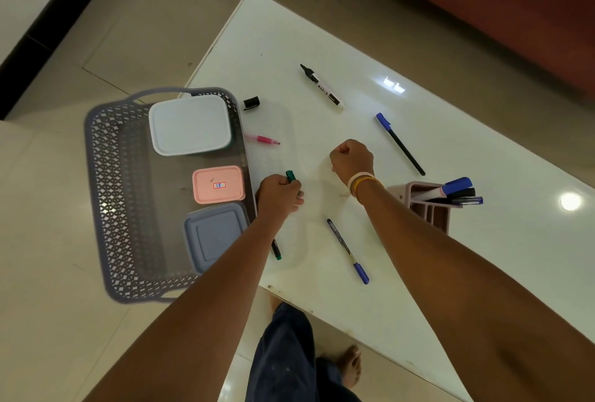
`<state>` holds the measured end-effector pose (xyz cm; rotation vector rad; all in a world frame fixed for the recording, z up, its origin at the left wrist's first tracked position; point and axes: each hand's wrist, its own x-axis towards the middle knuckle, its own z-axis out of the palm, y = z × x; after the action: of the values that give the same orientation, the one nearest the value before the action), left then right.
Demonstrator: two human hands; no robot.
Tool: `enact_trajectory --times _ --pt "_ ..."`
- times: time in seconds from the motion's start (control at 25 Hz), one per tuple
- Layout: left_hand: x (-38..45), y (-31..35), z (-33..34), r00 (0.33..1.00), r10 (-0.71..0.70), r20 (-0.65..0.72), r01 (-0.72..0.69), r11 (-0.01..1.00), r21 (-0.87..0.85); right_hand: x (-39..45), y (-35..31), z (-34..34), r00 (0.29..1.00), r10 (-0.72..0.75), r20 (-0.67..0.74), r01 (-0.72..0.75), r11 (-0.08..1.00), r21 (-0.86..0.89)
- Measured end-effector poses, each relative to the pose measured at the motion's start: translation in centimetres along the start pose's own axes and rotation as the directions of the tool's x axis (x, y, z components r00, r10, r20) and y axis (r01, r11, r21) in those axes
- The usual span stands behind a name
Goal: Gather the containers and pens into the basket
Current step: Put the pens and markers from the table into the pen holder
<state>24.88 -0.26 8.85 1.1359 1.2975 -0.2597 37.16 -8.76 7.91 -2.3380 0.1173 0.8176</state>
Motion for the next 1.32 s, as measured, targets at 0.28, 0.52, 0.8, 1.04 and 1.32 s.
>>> enact_trajectory --times 0.28,0.52,0.8,1.04,1.32 --pt "-3.5 -3.1 0.4 0.99 0.129 -0.053 -0.133 0.988 -0.078 -5.6 4.6 -0.4 0.998 -0.06 -0.014 0.059 0.996 -0.066" --pt "-7.4 -5.0 -0.9 0.795 0.537 -0.283 -0.556 0.831 0.016 -13.7 7.0 4.0 0.881 -0.267 0.39 0.367 0.907 -0.208" --pt "-7.0 -3.4 -4.6 0.839 0.451 -0.304 -0.521 0.827 -0.211 -14.0 5.8 7.6 0.942 -0.246 0.229 0.323 0.852 -0.412" --pt "-7.1 -2.0 -3.7 0.907 0.266 -0.328 -0.394 0.811 -0.432 -14.8 7.3 2.8 0.905 -0.371 0.209 0.416 0.875 -0.247" --pt "-6.7 -0.3 -1.4 0.979 0.168 -0.113 -0.201 0.731 -0.653 -13.9 7.5 0.6 0.816 -0.536 0.218 0.578 0.743 -0.337"
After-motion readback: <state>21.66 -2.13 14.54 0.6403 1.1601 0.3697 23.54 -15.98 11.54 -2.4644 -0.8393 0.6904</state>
